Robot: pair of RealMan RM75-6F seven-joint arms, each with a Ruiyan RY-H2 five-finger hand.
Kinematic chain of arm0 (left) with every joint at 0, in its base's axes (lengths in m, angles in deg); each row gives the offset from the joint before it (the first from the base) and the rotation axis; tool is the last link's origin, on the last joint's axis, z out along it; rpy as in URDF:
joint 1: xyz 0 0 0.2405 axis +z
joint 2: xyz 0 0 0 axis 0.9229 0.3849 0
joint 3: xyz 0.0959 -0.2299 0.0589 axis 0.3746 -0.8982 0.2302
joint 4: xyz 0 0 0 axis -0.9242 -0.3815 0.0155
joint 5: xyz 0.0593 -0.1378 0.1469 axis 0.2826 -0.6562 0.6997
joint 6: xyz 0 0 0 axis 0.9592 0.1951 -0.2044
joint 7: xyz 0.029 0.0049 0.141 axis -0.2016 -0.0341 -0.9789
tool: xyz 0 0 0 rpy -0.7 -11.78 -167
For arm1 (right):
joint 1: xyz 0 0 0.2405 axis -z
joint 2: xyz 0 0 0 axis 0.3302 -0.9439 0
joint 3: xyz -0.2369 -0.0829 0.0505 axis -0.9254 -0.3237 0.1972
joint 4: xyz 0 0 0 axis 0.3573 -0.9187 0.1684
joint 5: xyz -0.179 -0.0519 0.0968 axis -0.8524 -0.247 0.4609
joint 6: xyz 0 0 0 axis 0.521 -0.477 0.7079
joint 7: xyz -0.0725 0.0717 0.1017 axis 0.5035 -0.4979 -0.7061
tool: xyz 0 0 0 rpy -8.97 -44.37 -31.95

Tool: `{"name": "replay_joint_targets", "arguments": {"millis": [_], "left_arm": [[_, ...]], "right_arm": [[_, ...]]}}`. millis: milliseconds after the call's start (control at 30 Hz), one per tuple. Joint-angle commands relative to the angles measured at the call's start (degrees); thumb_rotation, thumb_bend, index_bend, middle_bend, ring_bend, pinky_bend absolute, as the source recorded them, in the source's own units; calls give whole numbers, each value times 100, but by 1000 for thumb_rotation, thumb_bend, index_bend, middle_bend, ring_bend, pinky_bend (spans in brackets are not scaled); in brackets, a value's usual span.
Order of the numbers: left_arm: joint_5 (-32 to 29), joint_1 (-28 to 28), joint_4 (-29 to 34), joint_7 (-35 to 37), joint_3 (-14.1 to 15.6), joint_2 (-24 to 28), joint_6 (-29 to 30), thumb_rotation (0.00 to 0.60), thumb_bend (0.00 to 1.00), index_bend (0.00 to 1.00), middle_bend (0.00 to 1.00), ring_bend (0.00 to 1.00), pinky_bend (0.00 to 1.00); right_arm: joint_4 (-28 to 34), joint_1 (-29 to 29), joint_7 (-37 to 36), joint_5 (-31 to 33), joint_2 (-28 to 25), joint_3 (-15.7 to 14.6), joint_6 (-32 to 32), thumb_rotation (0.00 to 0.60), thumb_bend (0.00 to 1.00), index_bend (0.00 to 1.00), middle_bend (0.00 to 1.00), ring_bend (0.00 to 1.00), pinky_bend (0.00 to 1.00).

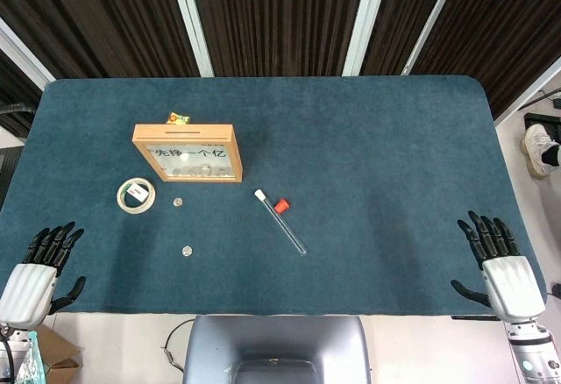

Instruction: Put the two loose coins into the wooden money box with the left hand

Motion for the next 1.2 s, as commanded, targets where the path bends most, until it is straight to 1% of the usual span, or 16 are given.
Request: {"name": "replay_joint_targets", "arguments": {"millis": [33, 133, 200, 233, 267, 300, 333, 367, 400, 467, 567, 633, 700, 833, 967, 1200], "left_arm": [[-27, 19, 6, -9, -4, 5, 13, 600, 364, 0, 0, 0, 7], [-163, 24, 85, 21, -29, -24, -66, 600, 364, 0, 0, 0, 31], [-109, -1, 96, 83, -17, -60, -83, 600, 363, 0, 1, 0, 63], [-67, 16, 71, 114, -73, -185, 59, 600, 364, 7, 53, 44, 138], [-22, 47, -15, 137, -191, -392, 316, 600, 368, 43, 225, 210, 339], [-8, 89, -121, 240, -300, -671, 571, 600, 382, 108, 491, 469, 610], [-47, 150, -196, 562, -370, -1042, 782, 600, 399, 188, 726, 705, 816], [-55, 170, -296, 766, -390, -1271, 867, 600, 421, 286, 916, 902, 969], [-33, 163, -453, 806, -371, -1430, 864, 600, 436, 359, 989, 982, 1000], [-17, 101, -681, 594, -286, -1656, 661, 600, 441, 410, 1000, 1000, 1000], [23, -23, -683, 473, -184, -1883, 358, 600, 442, 424, 1000, 1000, 1000], [43, -97, -691, 264, -126, -2040, 169, 600, 441, 440, 1000, 1000, 1000], [28, -156, -747, 91, -122, -2224, 44, 600, 440, 460, 1000, 1000, 1000], [-107, -350, -1063, -171, -269, -2728, -227, 600, 438, 496, 1000, 1000, 1000], [-217, -513, -1417, -446, -462, -3180, -312, 600, 433, 525, 1000, 1000, 1000], [-333, -748, -2115, -1181, -545, -3832, -540, 600, 437, 481, 1000, 1000, 1000]], "right_arm": [[10, -7, 0, 17, 5, 9, 16, 600, 114, 0, 0, 0, 0], [35, -25, 125, -8, 70, -24, 81, 600, 114, 0, 0, 0, 0], [80, -19, 146, -23, 71, -35, 76, 600, 114, 0, 0, 0, 0], [85, -9, 166, -49, 78, -35, 37, 600, 114, 0, 0, 0, 0], [78, 0, 189, -70, 89, -39, 13, 600, 114, 0, 0, 0, 0], [69, 5, 213, -86, 104, -43, -1, 600, 114, 0, 0, 0, 0], [61, 12, 237, -105, 128, -53, -12, 600, 114, 0, 0, 0, 0], [56, 17, 252, -116, 145, -60, -17, 600, 114, 0, 0, 0, 0], [47, 20, 275, -126, 157, -65, -22, 600, 114, 0, 0, 0, 0], [36, 33, 325, -111, 181, -56, -38, 600, 114, 0, 0, 0, 0], [46, 53, 341, -61, 201, -34, -56, 600, 114, 0, 0, 0, 0], [38, 52, 362, -39, 214, -32, -34, 600, 114, 0, 0, 0, 0], [30, 39, 377, -32, 224, -33, 0, 600, 114, 0, 0, 0, 0], [30, 13, 356, -24, 198, -48, 76, 600, 114, 0, 0, 0, 0], [82, 28, 276, 41, 125, -19, 58, 600, 114, 0, 0, 0, 0], [87, 98, 60, 68, 33, 31, -112, 600, 114, 0, 0, 0, 0]]}}
